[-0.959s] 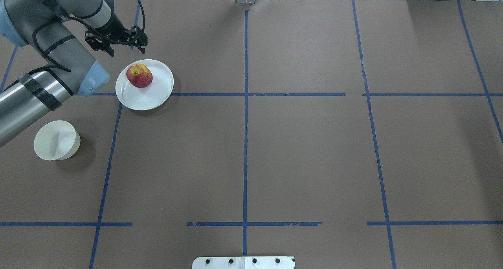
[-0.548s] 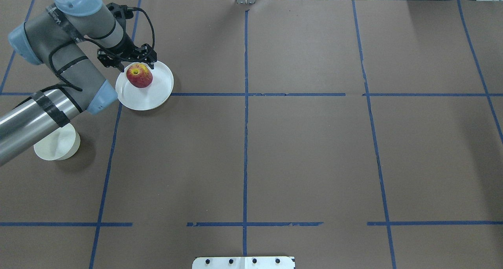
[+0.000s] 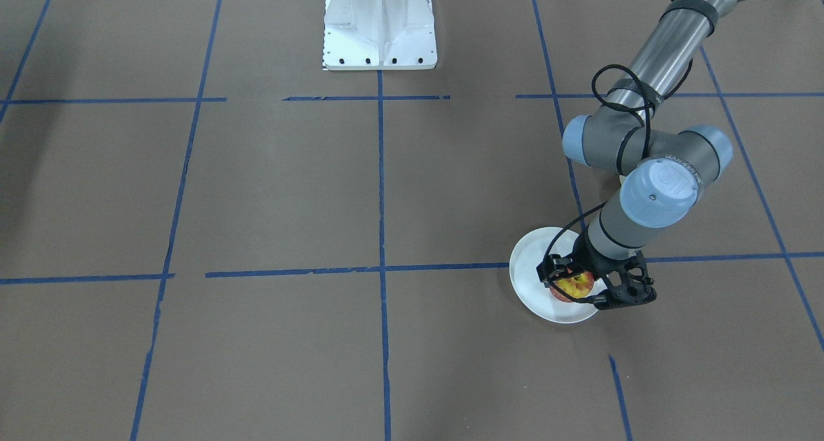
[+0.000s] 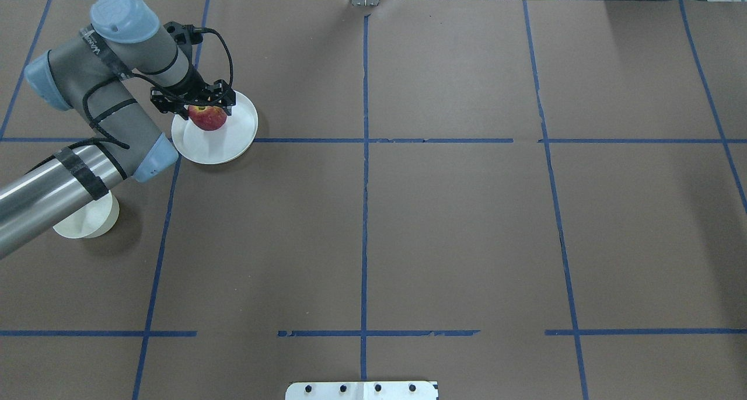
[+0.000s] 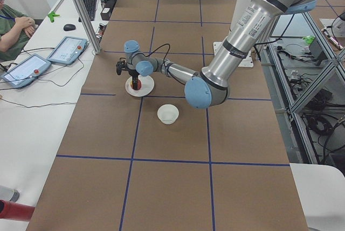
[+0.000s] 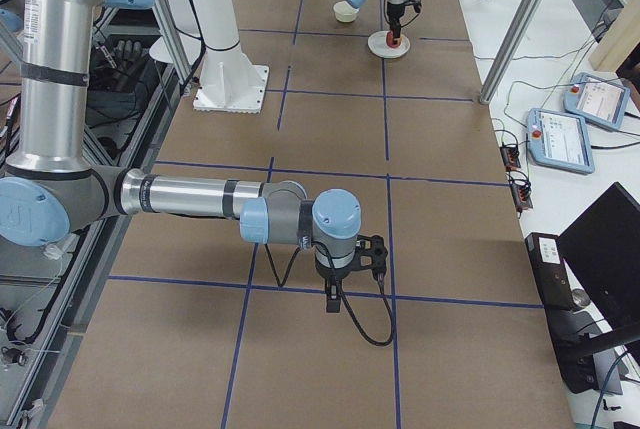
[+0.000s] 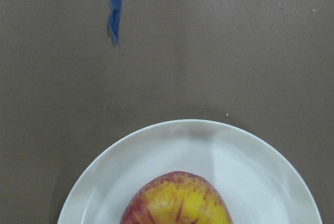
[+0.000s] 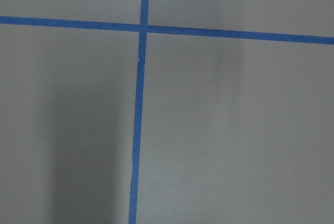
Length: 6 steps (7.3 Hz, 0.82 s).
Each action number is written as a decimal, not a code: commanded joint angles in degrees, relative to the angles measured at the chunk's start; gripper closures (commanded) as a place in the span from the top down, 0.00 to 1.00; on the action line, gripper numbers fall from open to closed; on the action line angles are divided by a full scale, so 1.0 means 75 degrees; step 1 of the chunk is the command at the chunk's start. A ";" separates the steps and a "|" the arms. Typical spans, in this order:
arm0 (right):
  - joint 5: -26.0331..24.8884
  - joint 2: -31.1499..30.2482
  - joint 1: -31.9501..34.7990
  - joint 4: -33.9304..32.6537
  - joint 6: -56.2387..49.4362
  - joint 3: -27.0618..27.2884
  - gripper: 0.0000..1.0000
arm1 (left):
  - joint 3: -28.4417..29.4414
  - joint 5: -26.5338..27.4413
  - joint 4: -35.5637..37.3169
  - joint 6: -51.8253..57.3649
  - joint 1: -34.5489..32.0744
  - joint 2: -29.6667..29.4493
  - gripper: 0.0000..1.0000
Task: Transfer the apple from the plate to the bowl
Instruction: 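Lower the left gripper and close it around the apple, then lift the apple with the left gripper and carry it toward the white bowl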
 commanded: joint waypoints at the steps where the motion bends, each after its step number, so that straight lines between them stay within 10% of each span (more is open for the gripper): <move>1: 0.0000 -0.0005 0.0000 0.0003 0.0000 0.0000 1.00 | 0.0064 0.0045 -0.0030 -0.0013 -0.0024 0.0007 0.43; 3: 0.0000 -0.0005 0.0000 0.0003 0.0000 0.0000 1.00 | -0.0029 -0.0165 0.0040 0.0056 -0.0374 -0.0004 0.11; 6: 0.0000 0.0007 0.0000 0.0003 0.0000 0.0000 1.00 | -0.2235 -0.1455 0.1241 0.1234 -0.1323 0.1233 0.09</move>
